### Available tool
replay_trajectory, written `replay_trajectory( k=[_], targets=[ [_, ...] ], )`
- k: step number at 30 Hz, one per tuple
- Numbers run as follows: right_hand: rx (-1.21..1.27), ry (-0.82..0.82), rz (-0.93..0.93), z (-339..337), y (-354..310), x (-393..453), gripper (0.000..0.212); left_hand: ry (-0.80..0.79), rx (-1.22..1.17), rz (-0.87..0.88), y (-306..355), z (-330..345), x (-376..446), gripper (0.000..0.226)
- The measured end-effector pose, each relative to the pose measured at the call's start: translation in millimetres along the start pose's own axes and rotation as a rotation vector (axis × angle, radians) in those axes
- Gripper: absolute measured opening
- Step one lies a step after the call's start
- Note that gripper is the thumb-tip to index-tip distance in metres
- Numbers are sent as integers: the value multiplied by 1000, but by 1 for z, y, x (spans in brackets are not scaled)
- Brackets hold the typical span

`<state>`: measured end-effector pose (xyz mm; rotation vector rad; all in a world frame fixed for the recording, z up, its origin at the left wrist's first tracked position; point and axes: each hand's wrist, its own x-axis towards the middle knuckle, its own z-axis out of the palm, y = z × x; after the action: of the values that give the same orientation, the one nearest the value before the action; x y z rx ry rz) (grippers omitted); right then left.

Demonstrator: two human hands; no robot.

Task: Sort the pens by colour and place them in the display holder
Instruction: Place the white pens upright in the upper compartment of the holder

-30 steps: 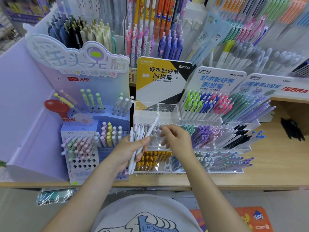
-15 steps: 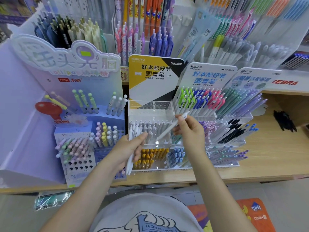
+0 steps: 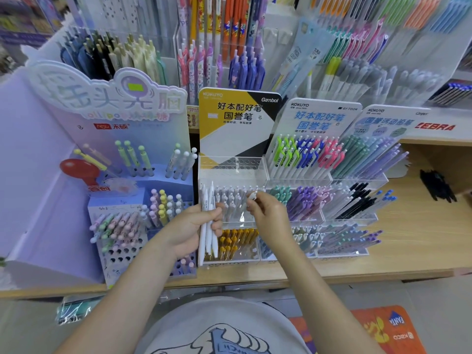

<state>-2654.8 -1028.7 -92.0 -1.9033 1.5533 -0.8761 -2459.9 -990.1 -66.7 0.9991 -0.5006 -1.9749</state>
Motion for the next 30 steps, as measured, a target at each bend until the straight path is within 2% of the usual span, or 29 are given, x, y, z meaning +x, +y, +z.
replay_trajectory(
  k=[4,7,10,13,19,23,26,28,30],
  targets=[
    [-79,-26,-63,2,-3,3,22,19,-51,-15,-2,-1,-1,36],
    [-118,-84,-79,7,-3,3,11,37,26,-9,-2,-2,-3,36],
    [-81,-60,-2,8,-8,0,19,45,52,27,-2,-1,-5,28],
    [-79,-48,6,10,-10,0,15,37,71,45,-2,-1,-7,21],
    [-152,-69,27,18,-2,-2,12,93,98,62,-2,0,-12,35],
    [-224,-53,23,10,-8,-1,18,105,156,104,-2,2,-14,40],
    [-7,6,69,-9,-31,-3,15,106,206,125,-3,4,-12,32],
    [258,-92,182,-22,-48,-5,14,103,244,123,-5,6,-9,23],
    [385,-183,237,-30,-58,-8,11,84,296,123,-8,10,-7,22]
  ],
)
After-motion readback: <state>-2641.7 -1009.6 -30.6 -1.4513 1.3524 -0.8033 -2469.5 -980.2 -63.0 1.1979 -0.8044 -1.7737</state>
